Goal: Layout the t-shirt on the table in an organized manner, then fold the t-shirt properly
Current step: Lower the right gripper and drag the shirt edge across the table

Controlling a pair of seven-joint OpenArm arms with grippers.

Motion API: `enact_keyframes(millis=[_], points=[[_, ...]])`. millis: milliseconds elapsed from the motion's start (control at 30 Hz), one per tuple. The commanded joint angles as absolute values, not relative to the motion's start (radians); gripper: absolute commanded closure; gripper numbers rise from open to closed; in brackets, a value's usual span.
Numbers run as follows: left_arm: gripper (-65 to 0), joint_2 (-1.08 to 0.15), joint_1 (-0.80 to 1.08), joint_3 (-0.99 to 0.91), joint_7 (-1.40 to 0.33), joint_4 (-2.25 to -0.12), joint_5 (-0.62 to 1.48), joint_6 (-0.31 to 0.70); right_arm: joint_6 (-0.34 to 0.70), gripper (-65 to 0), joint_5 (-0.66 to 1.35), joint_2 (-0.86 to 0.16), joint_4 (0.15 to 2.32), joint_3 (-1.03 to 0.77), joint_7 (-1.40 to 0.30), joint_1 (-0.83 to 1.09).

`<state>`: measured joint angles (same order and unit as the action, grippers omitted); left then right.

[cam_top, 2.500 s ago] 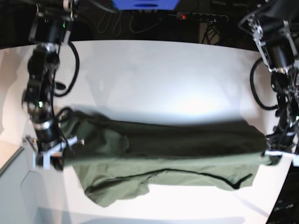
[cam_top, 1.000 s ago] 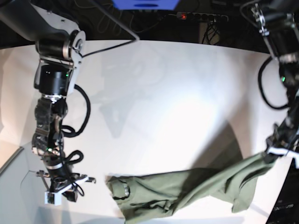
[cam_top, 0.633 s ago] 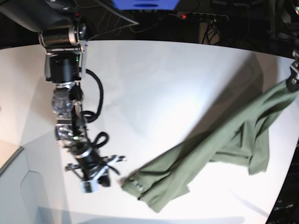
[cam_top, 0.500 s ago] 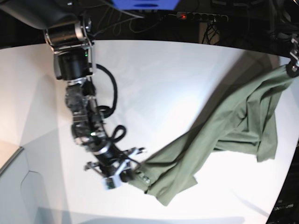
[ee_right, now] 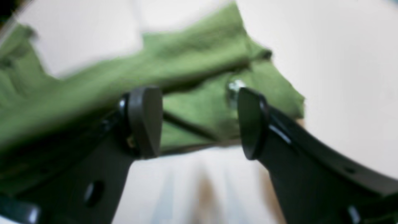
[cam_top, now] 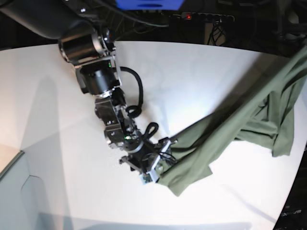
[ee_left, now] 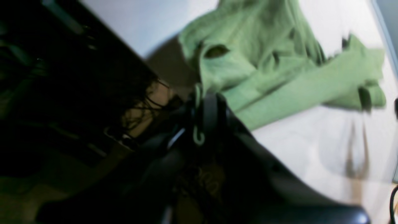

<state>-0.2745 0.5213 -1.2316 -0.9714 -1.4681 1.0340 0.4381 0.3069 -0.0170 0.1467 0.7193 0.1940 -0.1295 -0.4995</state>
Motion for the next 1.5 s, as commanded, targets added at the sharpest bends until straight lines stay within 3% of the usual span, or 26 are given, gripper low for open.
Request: enact_keyframes(millis=[0, 200, 767, 1000, 1133, 1333, 1467], points=[[0.0, -0.314, 0.526, -1.254, -0.951, -1.475, 1.056, 0.444, 0.311, -38.1, -0.002, 0.157, 0.705, 0.194, -0.064, -0.533], [0.0, -0.366, 0.490, -1.267, -0.951, -1.465, 1.056, 0.444, 0.311, -38.2, -0.002, 0.157, 0.593, 0.196, 0.124, -0.527], [0.0, -0.367, 0.438, -1.267, -0.951, -1.475, 1.056, 0.440, 0.311, -38.1, -0.002, 0.157, 0.578, 0.206, 0.128, -0.473], [0.0, -0.367, 0.409, -1.264, -0.951, -1.475, 1.056, 0.437, 0.311, -37.0, -0.002, 0.157, 0.578, 0.380, 0.128, -0.452], [0.0, -0.367, 0.409, -1.265, -0.951, -1.475, 1.056, 0.437, 0.311, -28.1, -0.002, 0.157, 0.578, 0.410, 0.128, -0.456], [0.0, -0.367, 0.409, -1.267, -0.951, -1.475, 1.056, 0.438, 0.309, 0.0, -0.002, 0.157, 0.578, 0.409, 0.128, -0.460], [0.0, -0.367, 0.409, -1.267, -0.951, -1.475, 1.056, 0.438, 0.306, 0.0, -0.002, 0.157, 0.578, 0.380, 0.122, -0.460]])
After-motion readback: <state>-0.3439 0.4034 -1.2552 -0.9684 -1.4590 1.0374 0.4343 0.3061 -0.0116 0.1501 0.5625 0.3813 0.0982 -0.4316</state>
